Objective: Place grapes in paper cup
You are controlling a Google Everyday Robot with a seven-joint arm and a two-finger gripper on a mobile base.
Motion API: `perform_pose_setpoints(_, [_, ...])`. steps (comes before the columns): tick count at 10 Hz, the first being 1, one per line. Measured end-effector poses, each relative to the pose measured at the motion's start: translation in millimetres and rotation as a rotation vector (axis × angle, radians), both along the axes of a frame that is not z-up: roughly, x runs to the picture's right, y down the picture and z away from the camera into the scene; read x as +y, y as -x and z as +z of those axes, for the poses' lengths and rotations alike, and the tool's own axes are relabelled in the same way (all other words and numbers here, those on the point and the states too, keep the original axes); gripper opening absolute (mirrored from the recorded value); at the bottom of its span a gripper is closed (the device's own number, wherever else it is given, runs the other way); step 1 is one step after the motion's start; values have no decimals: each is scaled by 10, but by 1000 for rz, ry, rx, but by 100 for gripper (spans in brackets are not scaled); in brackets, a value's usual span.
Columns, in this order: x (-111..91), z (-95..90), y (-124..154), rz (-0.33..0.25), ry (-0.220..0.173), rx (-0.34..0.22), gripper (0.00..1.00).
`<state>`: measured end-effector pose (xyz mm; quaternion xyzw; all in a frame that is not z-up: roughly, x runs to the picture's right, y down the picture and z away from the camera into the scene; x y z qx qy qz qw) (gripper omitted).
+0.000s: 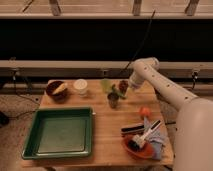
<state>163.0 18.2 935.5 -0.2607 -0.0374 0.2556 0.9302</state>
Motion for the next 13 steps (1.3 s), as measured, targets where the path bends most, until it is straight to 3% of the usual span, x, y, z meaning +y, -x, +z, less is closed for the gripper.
perform_pose_setpoints(3, [-158, 212, -47, 106, -11, 11, 65])
perform_pose_setpoints(6, [-245, 413, -44, 193, 22, -16, 65])
perform_pose_setpoints(11, [-162, 612, 65, 243, 52, -39, 65])
perform_pose_setpoints(13, [-88, 681, 60, 244, 51, -25, 52])
